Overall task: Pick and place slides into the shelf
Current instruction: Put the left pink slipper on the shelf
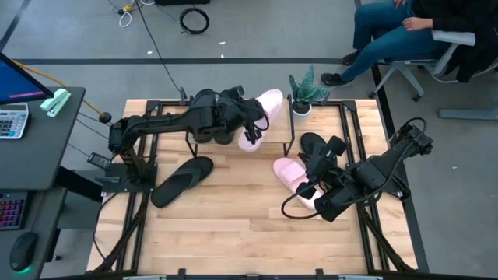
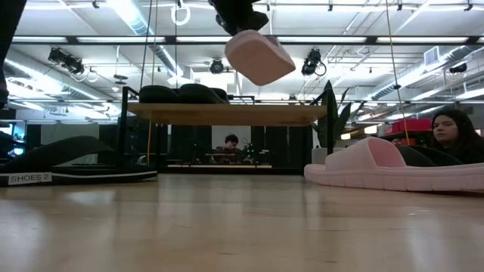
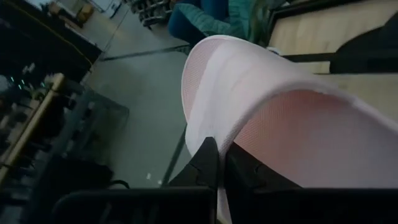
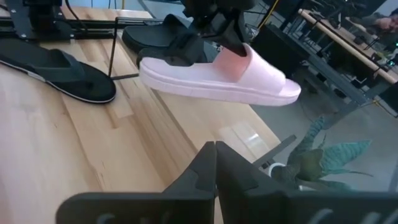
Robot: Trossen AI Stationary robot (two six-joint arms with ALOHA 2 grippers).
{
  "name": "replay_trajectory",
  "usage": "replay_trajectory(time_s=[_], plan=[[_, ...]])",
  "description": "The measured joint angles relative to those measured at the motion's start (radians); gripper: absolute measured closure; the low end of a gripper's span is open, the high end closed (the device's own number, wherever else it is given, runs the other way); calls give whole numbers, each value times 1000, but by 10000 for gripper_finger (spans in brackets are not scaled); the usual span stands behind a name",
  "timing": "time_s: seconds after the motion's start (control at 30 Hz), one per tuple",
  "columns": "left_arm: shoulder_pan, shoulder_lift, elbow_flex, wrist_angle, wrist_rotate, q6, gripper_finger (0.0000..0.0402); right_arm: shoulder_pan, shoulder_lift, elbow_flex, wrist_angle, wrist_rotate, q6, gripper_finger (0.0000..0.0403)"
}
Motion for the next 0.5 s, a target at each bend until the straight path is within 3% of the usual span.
replay_trajectory(time_s=[0.2,0.5], plan=[[47,0,0,-47,61,-125,391,0,0,0,0,0,30,395],[61,0,0,-89,60,-214,391,0,0,0,-1,0,36,395]])
